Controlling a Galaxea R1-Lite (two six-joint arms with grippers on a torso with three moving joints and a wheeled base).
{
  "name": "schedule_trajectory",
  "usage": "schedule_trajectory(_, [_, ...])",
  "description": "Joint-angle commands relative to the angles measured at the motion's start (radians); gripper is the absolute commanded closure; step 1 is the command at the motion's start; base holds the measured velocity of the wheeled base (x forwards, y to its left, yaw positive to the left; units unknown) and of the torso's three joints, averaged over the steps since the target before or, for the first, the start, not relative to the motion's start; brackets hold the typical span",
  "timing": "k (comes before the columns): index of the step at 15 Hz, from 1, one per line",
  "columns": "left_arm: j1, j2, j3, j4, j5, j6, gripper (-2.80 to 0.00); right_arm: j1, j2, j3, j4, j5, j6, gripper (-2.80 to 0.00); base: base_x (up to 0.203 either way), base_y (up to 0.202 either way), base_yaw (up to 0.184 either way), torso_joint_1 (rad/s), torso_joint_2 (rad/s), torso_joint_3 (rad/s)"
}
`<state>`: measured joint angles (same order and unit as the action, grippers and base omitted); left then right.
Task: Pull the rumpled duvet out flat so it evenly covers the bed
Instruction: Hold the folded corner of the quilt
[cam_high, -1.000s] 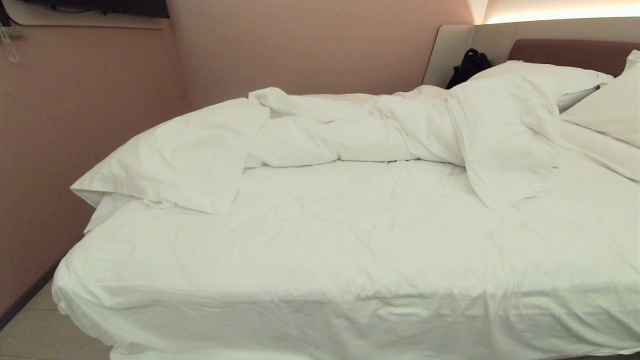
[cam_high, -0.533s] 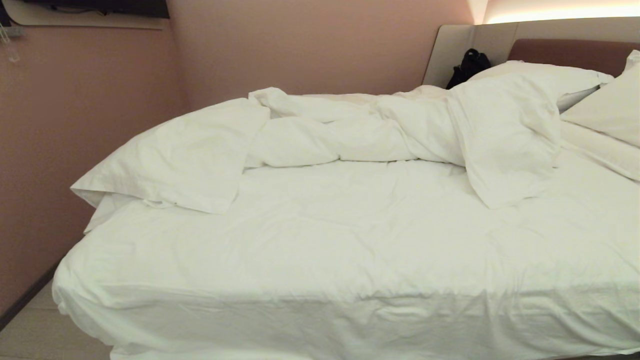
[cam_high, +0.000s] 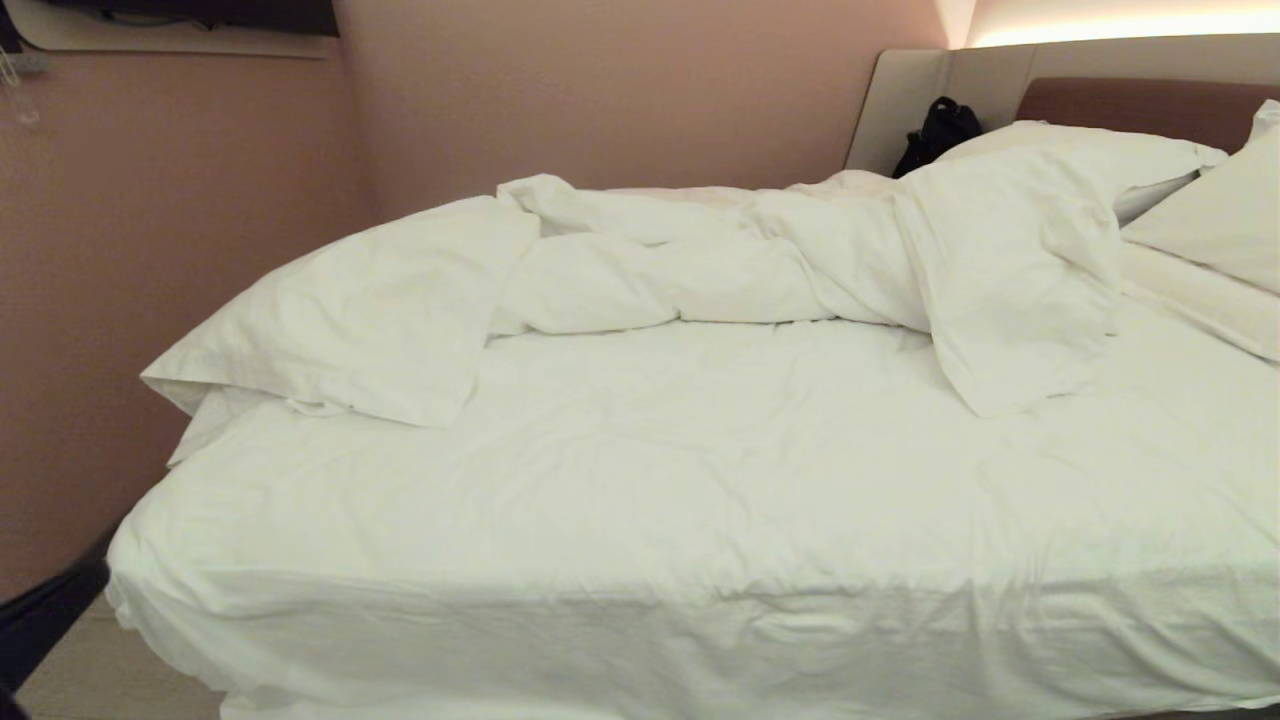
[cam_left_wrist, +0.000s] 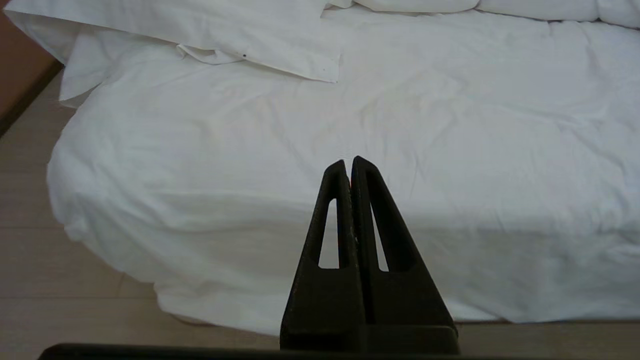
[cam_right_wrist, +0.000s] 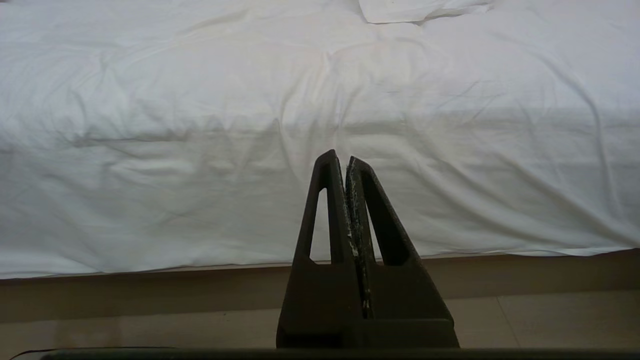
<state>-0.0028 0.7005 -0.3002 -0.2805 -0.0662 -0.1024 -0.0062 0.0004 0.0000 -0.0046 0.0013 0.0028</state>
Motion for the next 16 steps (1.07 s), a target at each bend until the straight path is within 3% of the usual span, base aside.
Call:
schedule_trajectory(1, [0.0, 0.255, -0.032, -0.097, -0.003, -0.007, 0.0, 0.0, 0.0, 0.0, 0.0, 0.0, 0.0, 0.0, 0.0, 0.0, 0.0, 0.0, 0.0, 0.0])
schedule_trajectory(6, [0.0, 0.527, -0.17, -0.231, -0.007, -0.014, 0.0, 0.0, 0.0, 0.0, 0.0, 0.0, 0.0, 0.0, 0.0, 0.0, 0.0, 0.0, 0.0, 0.0])
schedule_trajectory(16, [-0.001, 1.016, -0.538, -0.27, -0.003, -0.124, 0.0, 0.0, 0.0, 0.0, 0.0, 0.0, 0.0, 0.0, 0.0, 0.0, 0.0, 0.0, 0.0, 0.0])
